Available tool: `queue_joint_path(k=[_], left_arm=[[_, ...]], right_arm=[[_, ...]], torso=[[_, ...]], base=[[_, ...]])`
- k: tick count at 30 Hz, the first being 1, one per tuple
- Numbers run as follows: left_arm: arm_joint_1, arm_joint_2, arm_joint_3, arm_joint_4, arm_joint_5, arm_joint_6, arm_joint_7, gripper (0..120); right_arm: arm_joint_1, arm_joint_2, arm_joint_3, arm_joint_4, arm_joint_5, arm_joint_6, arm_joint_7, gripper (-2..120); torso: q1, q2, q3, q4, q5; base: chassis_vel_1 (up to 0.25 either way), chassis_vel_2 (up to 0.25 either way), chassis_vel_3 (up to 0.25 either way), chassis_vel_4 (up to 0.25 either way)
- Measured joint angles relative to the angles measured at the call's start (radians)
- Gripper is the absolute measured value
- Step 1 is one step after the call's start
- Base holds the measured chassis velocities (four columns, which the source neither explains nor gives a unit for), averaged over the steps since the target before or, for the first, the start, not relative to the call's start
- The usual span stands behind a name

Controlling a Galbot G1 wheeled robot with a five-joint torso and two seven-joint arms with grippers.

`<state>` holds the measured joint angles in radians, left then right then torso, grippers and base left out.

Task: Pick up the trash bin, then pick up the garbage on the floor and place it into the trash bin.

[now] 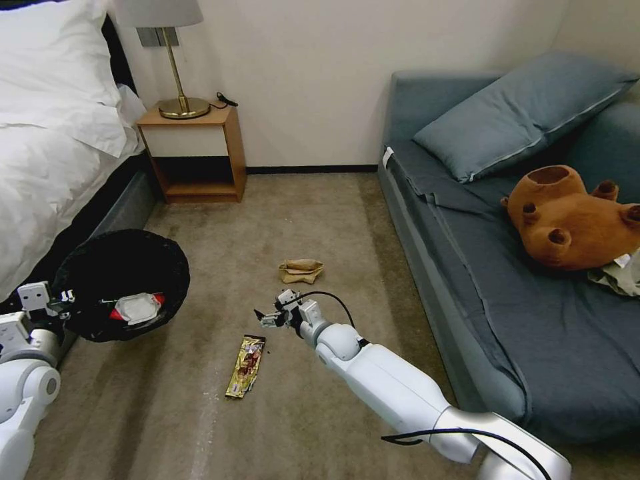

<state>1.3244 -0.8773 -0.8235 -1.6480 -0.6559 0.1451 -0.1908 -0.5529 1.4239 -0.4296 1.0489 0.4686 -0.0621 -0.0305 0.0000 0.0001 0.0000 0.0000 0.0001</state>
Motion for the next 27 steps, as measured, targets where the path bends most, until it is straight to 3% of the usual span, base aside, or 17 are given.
queue_joint_path(k=[27], left_arm=[[-0.003,-0.003,-0.001,0.001,-0.005,-0.004,0.004,3]], right_arm=[[-0.041,-0.030,0.037,0.020,-0.004,0.014,-0.001,100]], torso=[[0.000,0.000,0.000,0.0000,0.0000]], base=[[0.000,0.000,0.000,0.000]])
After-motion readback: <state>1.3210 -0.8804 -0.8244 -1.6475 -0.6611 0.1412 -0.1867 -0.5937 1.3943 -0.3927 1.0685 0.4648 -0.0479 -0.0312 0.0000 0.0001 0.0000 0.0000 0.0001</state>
